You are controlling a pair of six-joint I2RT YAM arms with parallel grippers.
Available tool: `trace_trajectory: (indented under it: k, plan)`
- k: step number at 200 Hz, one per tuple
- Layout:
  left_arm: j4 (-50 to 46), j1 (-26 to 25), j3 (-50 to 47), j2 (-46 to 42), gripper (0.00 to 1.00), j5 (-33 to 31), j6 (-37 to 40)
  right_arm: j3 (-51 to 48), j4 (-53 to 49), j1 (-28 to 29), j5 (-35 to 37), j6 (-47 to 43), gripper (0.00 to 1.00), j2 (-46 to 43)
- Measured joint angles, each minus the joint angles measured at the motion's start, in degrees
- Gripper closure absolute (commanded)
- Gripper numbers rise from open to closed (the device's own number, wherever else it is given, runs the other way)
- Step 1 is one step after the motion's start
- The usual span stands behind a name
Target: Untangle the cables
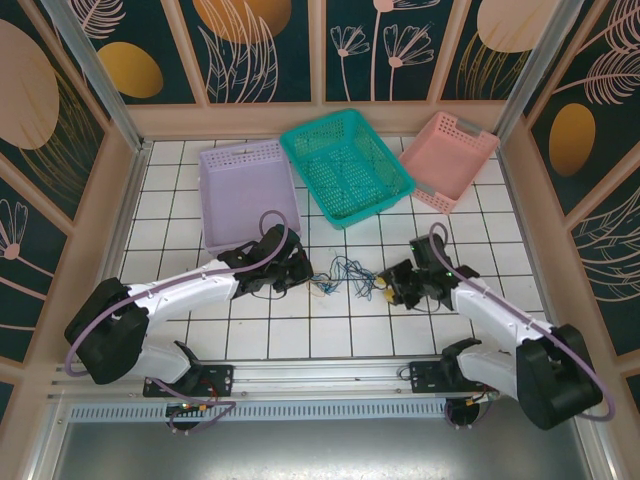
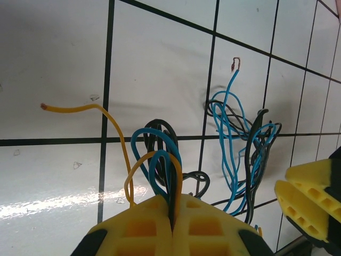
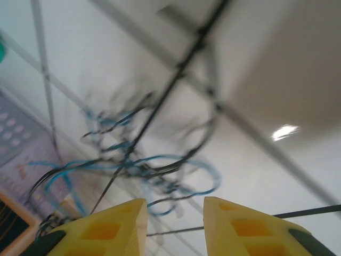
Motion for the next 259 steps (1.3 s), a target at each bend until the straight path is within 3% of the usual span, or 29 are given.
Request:
trace_trajectory:
  k: [20,32,45,82,115,145,159,176,199,259]
  plan:
    - [0.48,0.00,0.00,0.02,1.00,0.66,-0.28,6.21,0.57,4.59,0.31,-0.02,0.56,2.54]
    - [0.72,-0.02,0.00,0.11,0.87,1.09,-0.70,7.87,2.32,7.26,-0.09,1.07,0.48,3.39]
    - [1.07,-0.04,0.02,0.33,0.85,1.49,-1.20,8.00,4.17,9.35,-0.81,2.32,0.43,4.37]
    - [1.81,-0.07,0.02,1.14,0.82,2.86,-2.03,7.76,10.62,10.32,-2.80,4.79,0.41,12.85]
    - [1.62,-0.07,0.02,1.05,0.54,2.47,-2.86,9.07,13.07,10.86,-3.63,5.40,0.41,21.75]
    - [-3.85,-0.07,0.02,-0.42,0.46,-0.22,-3.65,11.37,13.84,11.72,-3.65,5.33,0.41,26.16]
    - [-6.23,-0.04,-0.04,-1.68,0.55,-1.38,-4.24,12.33,13.90,12.02,-3.61,5.05,0.48,28.04]
    - [-6.80,-0.07,-0.87,-3.85,0.65,-2.12,-4.59,13.11,13.46,12.15,-3.41,4.31,0.69,29.62]
    - [-6.56,-0.07,-2.75,-5.49,0.67,-1.79,-4.92,13.35,11.93,12.13,-1.99,2.32,0.84,30.21]
    - [-3.76,-0.04,-3.67,-0.85,0.64,1.60,-5.42,13.42,10.49,12.11,-1.03,0.44,0.87,30.23]
